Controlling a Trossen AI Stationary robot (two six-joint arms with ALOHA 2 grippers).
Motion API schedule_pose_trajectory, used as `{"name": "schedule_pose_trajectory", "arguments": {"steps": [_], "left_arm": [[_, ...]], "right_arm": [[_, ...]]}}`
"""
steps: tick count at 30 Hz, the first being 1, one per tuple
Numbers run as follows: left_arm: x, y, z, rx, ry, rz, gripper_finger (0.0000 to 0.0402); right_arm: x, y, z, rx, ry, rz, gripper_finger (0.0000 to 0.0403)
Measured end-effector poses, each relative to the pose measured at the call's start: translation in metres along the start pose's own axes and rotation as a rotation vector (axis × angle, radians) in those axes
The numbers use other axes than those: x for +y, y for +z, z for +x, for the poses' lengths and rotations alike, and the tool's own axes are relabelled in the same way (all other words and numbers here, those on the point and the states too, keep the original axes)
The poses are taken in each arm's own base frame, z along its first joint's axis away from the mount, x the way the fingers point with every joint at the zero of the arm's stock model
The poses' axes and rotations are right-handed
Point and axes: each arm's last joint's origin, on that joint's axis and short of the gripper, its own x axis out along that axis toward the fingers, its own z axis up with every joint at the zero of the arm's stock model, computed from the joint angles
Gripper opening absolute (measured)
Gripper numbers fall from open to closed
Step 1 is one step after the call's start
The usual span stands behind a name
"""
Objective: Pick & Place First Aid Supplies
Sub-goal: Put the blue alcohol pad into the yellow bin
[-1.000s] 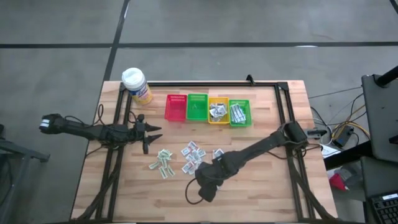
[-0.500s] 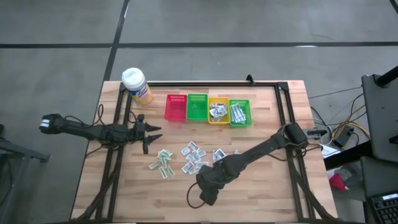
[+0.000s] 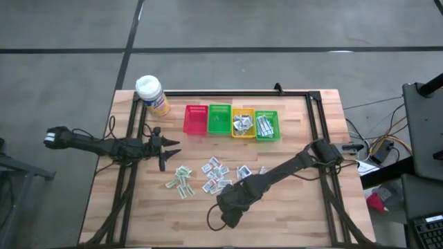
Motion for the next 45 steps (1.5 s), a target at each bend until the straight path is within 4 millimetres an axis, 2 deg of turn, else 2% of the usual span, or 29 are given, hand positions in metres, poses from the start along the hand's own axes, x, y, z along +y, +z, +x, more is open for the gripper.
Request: {"name": "schedule_pose_trajectory", "arguments": {"steps": [12, 22, 33, 40, 45], "left_arm": [[0.0, 0.0, 0.0, 0.0, 0.0, 0.0, 0.0158], [0.0, -0.0002, 0.0, 0.001, 0.0, 0.001, 0.0158], [0.0, -0.0002, 0.0, 0.002, 0.0, 0.001, 0.0158], [0.0, -0.0002, 0.0, 0.002, 0.0, 0.001, 0.0158], [0.0, -0.0002, 0.0, 0.002, 0.0, 0.001, 0.0158]], "right_arm": [[0.0012, 0.0023, -0.0025, 0.003, 0.008, 0.015, 0.0113], [0.0029, 0.0023, -0.0023, -0.004, 0.022, -0.083, 0.0104], [0.0051, 0.0033, -0.002, -0.013, 0.046, 0.002, 0.009], [0.0062, 0.0039, -0.0019, -0.019, 0.058, -0.011, 0.0082], [0.0074, 0.0014, -0.0056, -0.042, 0.007, 0.029, 0.0085]]}}
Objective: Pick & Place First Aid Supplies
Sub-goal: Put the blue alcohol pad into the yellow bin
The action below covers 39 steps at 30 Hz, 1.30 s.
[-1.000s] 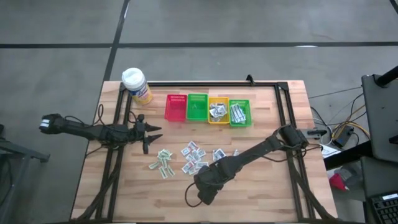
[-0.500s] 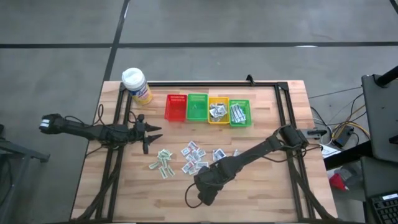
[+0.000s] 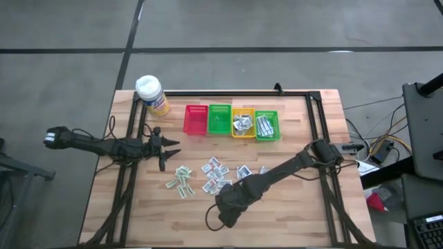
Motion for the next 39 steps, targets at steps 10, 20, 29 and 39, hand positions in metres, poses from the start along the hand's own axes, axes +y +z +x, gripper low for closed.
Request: {"name": "schedule_pose_trajectory", "arguments": {"steps": [10, 20, 29, 39], "left_arm": [[0.0, 0.0, 0.0, 0.0, 0.0, 0.0, 0.0158], [0.0, 0.0, 0.0, 0.0, 0.0, 0.0, 0.0158], [0.0, 0.0, 0.0, 0.0, 0.0, 0.0, 0.0158], [0.0, 0.0, 0.0, -0.001, 0.0, 0.0, 0.0158]], "right_arm": [[0.004, -0.003, -0.012, -0.033, -0.076, 0.049, 0.0096], [-0.008, -0.001, 0.024, 0.027, -0.203, 0.045, 0.0078], [-0.006, 0.001, 0.022, -0.005, -0.227, 0.044, 0.0075], [-0.006, 0.001, 0.022, -0.008, -0.222, 0.075, 0.009]]}}
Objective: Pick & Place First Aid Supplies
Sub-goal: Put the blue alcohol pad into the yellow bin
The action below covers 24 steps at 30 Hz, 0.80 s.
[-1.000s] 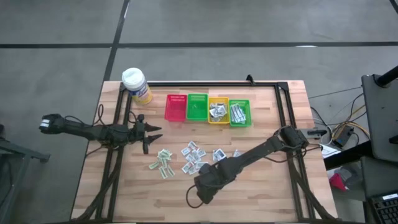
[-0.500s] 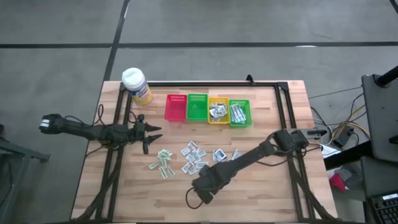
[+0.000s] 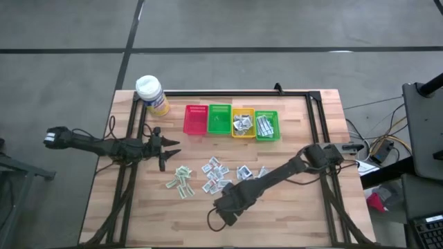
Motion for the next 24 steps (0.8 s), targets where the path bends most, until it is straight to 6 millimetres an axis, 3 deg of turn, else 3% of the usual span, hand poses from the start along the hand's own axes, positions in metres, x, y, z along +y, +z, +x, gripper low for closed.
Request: {"name": "schedule_pose_trajectory", "arguments": {"steps": [9, 24], "left_arm": [[0.0, 0.0, 0.0, 0.0, 0.0, 0.0, 0.0158], [0.0, 0.0, 0.0, 0.0, 0.0, 0.0, 0.0158]], "right_arm": [[0.0, 0.003, 0.026, 0.069, -0.043, 0.023, 0.008], [-0.014, -0.003, 0.024, 0.081, -0.201, 0.157, 0.0078]]}}
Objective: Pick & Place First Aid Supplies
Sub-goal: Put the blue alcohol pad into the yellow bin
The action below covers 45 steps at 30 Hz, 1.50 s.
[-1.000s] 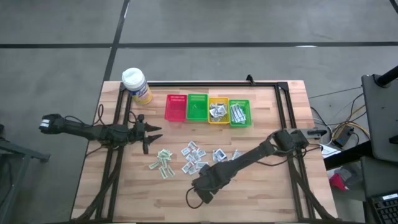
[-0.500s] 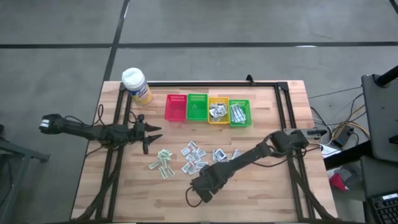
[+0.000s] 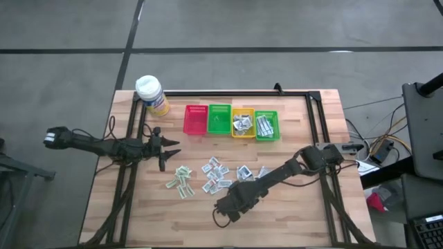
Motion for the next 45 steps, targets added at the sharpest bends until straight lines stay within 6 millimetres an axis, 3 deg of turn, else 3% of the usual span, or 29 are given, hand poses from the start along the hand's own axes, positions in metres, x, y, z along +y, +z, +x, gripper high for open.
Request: {"name": "schedule_pose_trajectory", "arguments": {"steps": [15, 45], "left_arm": [[0.0, 0.0, 0.0, 0.0, 0.0, 0.0, 0.0158], [0.0, 0.0, 0.0, 0.0, 0.0, 0.0, 0.0158]], "right_arm": [[0.0005, 0.0004, 0.0006, -0.004, 0.005, -0.081, 0.0092], [0.0, 0.0004, 0.0007, 0.0, 0.001, -0.068, 0.0009]]}}
